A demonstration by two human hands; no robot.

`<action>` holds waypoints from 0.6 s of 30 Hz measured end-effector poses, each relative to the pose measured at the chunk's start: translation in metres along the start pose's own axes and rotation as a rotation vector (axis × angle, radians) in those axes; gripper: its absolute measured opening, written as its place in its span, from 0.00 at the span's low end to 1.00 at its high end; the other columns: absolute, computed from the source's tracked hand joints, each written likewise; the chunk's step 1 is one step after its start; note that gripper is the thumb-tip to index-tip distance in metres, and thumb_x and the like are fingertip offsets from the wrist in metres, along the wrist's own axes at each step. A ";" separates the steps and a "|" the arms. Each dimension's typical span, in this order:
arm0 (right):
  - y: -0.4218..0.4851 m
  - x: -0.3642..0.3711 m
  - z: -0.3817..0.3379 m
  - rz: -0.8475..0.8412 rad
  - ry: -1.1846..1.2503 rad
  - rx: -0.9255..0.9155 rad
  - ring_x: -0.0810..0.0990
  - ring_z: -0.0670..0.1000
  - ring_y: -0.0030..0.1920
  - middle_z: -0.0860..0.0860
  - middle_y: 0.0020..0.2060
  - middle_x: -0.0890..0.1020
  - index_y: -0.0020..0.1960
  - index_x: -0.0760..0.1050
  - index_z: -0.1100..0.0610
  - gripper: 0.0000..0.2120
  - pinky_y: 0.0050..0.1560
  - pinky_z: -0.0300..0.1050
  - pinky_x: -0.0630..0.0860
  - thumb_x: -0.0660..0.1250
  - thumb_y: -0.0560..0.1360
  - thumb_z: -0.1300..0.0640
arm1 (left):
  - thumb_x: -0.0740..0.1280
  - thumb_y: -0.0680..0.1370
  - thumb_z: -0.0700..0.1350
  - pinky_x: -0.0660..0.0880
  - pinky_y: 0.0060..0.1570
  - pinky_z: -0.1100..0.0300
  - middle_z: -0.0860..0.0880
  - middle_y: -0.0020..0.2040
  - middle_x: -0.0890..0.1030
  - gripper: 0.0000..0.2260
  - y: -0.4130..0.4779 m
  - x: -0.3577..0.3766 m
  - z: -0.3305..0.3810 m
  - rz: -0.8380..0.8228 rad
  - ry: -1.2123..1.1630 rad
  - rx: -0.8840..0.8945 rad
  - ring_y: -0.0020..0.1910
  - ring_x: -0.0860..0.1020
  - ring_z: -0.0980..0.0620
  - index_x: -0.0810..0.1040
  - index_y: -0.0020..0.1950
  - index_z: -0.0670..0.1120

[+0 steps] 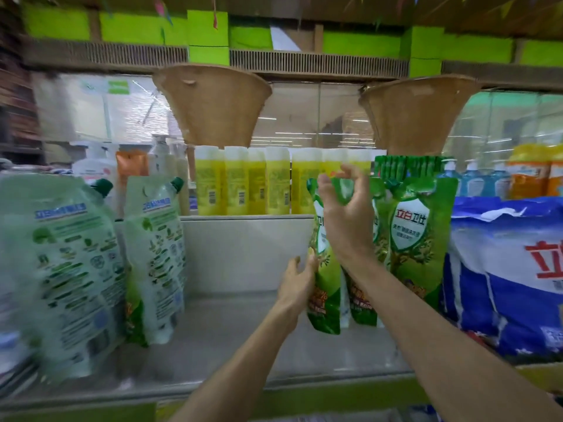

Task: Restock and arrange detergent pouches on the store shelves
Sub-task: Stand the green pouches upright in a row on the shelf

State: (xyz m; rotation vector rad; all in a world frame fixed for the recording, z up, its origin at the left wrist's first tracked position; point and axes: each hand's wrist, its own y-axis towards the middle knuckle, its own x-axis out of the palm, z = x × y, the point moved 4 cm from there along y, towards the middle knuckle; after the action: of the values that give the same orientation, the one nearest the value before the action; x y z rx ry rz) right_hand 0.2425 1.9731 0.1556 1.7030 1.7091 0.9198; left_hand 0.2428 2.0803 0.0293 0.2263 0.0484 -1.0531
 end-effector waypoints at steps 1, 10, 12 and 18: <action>0.000 0.000 -0.015 0.052 -0.003 -0.165 0.75 0.52 0.60 0.51 0.59 0.77 0.64 0.71 0.55 0.17 0.64 0.52 0.73 0.66 0.79 0.49 | 0.59 0.81 0.58 0.75 0.64 0.50 0.45 0.68 0.77 0.24 -0.004 -0.012 0.008 0.068 0.055 0.080 0.64 0.77 0.45 0.69 0.72 0.44; -0.069 0.109 -0.046 -0.328 0.089 -0.205 0.78 0.53 0.56 0.53 0.56 0.81 0.60 0.76 0.58 0.12 0.60 0.48 0.74 0.68 0.77 0.57 | 0.55 0.84 0.54 0.65 0.20 0.64 0.50 0.25 0.76 0.19 -0.081 -0.170 0.064 0.551 -0.089 0.535 0.20 0.71 0.53 0.79 0.39 0.53; -0.091 0.134 -0.040 -0.473 0.114 -0.073 0.78 0.52 0.58 0.51 0.59 0.80 0.64 0.74 0.55 0.16 0.59 0.43 0.72 0.69 0.77 0.54 | 0.55 0.84 0.54 0.63 0.20 0.64 0.50 0.24 0.74 0.19 -0.098 -0.209 0.071 0.666 -0.109 0.588 0.19 0.68 0.53 0.78 0.38 0.53; -0.142 0.183 -0.028 -0.737 0.065 0.078 0.74 0.53 0.66 0.52 0.68 0.75 0.74 0.64 0.53 0.35 0.66 0.50 0.73 0.72 0.72 0.42 | 0.57 0.83 0.50 0.66 0.20 0.63 0.53 0.25 0.75 0.14 -0.108 -0.288 0.075 0.782 -0.094 0.573 0.21 0.70 0.55 0.75 0.41 0.50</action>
State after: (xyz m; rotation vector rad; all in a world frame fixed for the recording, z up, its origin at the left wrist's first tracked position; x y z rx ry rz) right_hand 0.1249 2.1581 0.0764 0.9418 2.1971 0.5614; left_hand 0.0014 2.2598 0.1273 0.6529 -0.4044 -0.2710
